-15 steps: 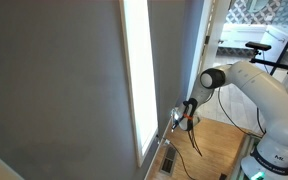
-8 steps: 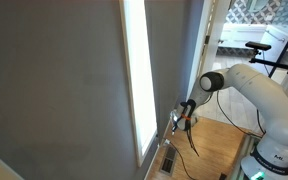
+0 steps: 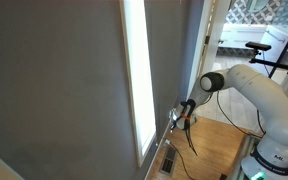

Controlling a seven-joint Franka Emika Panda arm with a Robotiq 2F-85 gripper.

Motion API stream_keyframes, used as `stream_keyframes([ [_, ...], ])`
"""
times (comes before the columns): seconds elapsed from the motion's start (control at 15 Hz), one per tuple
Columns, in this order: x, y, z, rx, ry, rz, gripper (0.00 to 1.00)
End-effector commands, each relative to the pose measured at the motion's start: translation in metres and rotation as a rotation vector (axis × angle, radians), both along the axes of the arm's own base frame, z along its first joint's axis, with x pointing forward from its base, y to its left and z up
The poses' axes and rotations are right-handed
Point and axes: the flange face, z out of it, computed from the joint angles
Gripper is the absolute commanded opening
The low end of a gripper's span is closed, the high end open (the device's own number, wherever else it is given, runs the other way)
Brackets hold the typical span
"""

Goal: Open the window shade

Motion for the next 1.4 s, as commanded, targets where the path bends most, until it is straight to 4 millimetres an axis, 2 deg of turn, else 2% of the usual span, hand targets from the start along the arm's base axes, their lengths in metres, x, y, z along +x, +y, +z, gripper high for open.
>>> stream_keyframes([
  [0.0, -0.012, 0.012, 0.030, -0.008, -0.064, 0.025, 0.00],
  [0.47, -0.037, 0.033, 0.098, -0.026, -0.211, 0.056, 0.00],
  [0.93, -0.058, 0.040, 0.204, -0.123, -0.473, 0.093, 0.00],
  [1.33, -0.065, 0.054, 0.289, -0.180, -0.624, 0.139, 0.00],
])
